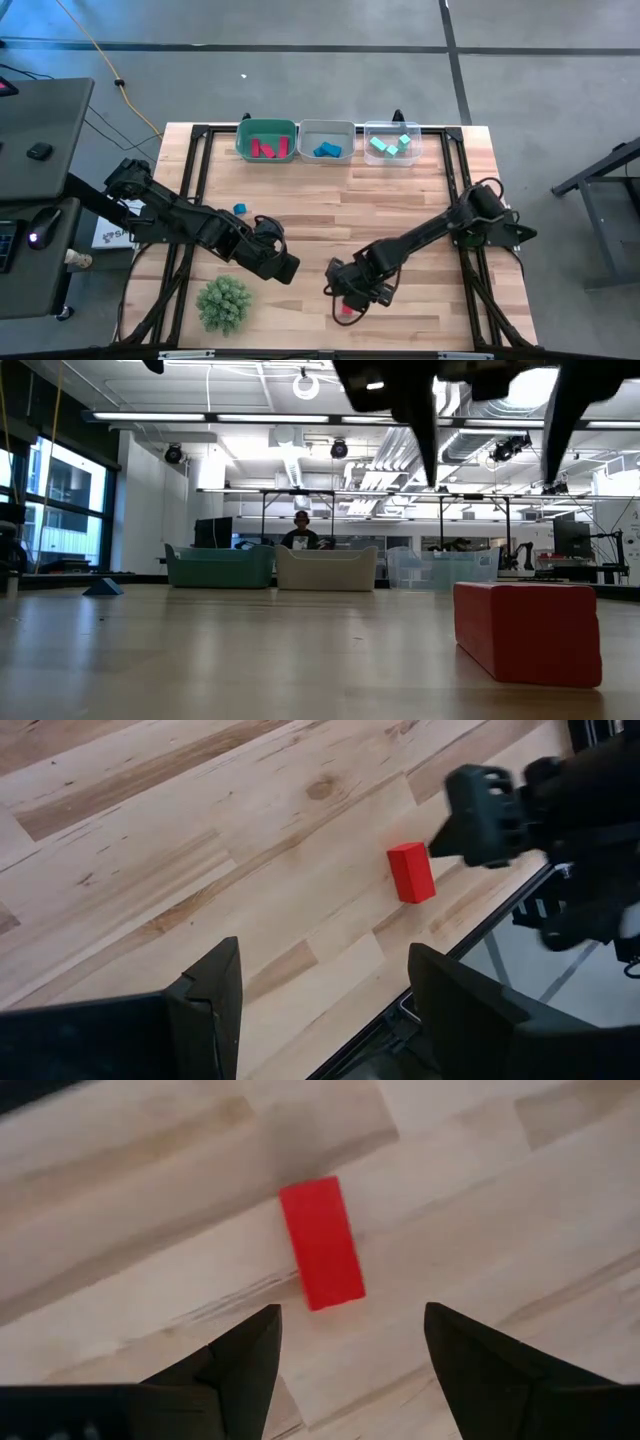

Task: Sort & place blocks by color
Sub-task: Put the red block into the green bin

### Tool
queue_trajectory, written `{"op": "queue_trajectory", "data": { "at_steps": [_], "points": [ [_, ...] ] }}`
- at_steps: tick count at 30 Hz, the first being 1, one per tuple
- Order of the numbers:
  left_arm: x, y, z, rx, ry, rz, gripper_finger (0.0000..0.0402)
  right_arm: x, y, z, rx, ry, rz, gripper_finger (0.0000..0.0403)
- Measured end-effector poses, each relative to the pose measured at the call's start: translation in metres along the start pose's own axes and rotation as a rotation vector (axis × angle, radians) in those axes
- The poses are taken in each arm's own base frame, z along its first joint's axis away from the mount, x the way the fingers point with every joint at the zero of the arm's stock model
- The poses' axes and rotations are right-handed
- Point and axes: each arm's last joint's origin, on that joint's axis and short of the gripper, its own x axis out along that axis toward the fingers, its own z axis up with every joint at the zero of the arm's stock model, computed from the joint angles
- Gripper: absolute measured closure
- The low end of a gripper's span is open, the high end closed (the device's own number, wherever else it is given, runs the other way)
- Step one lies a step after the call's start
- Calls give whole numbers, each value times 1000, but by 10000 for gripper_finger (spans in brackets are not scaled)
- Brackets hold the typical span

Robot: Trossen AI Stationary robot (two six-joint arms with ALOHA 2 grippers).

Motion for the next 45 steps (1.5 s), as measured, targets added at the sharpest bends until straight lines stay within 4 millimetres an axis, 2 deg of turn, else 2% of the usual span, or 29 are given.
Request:
{"op": "queue_trajectory", "data": {
  "at_steps": [5, 17, 31, 37, 40, 43, 45],
  "points": [
    [0, 0, 0, 0, 0, 0, 195, 18, -2, -2, 1, 43, 8, 166],
    [0, 0, 0, 16, 0, 0, 195, 47, -6, -2, 3, 52, 25, 166],
    [0, 0, 0, 36, 0, 1, 195, 55, -5, 2, -35, 12, 51, 167],
    [0, 0, 0, 46, 0, 0, 195, 72, -3, -2, -31, 56, 75, 167],
    [0, 0, 0, 46, 0, 1, 195, 74, -1, -1, -38, 73, 57, 168],
    [0, 0, 0, 46, 0, 1, 195, 74, -1, 0, -40, 78, 50, 182],
    [0, 0, 0, 46, 0, 1, 195, 73, 0, -1, -39, 83, 54, 206]
  ]
}}
